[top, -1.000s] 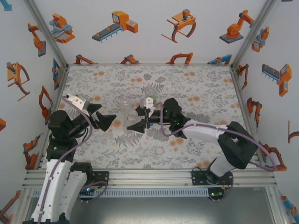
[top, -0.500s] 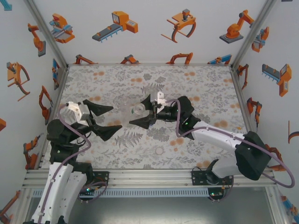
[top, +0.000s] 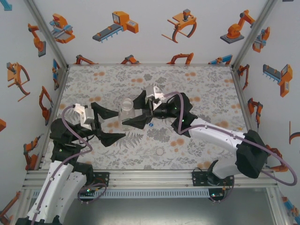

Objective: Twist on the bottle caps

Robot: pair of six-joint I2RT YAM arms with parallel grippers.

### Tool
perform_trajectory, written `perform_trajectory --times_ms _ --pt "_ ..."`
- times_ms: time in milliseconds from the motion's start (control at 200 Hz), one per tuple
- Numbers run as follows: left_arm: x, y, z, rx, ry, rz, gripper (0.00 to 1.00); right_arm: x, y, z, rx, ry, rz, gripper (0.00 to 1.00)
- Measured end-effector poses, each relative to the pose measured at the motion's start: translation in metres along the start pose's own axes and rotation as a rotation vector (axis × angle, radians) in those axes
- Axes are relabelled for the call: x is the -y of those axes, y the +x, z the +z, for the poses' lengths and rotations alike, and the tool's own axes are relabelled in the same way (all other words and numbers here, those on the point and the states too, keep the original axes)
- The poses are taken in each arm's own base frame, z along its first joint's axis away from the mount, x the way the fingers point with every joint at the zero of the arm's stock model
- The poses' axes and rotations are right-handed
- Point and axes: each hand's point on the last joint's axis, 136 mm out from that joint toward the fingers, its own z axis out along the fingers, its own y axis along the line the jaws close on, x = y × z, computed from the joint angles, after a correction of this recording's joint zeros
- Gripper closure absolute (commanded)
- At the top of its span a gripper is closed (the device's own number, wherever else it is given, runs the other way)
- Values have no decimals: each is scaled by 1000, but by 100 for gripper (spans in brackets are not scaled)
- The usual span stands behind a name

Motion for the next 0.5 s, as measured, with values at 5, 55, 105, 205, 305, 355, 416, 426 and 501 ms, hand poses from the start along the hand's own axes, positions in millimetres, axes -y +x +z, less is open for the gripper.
perform_trajectory --times_ms 5,55,105,205,305,355,416,426,501 --pt "0 0 0 0 1 0 3 0 0 0 0 -2 1 53" --pt "1 2 0 -7 4 -4 3 -3 -1 4 7 -16 11 54" --pt "1 4 0 -13 4 -7 3 -6 -2 7 11 -27 20 54" --pt "0 8 0 -25 1 -13 3 -9 -2 9 14 -41 34 55" --pt "-1 10 0 -30 -13 -9 3 -11 1 11 12 -50 42 56" --pt "0 9 -1 -29 -15 -3 2 -12 3 14 12 -56 47 56" --pt "1 9 -1 -28 -15 3 1 -15 6 18 14 -63 54 57" --pt "1 9 -1 -27 -15 4 1 -15 6 18 15 -64 55 57" --pt "1 8 -2 -26 -14 6 0 -18 9 24 25 -65 61 57"
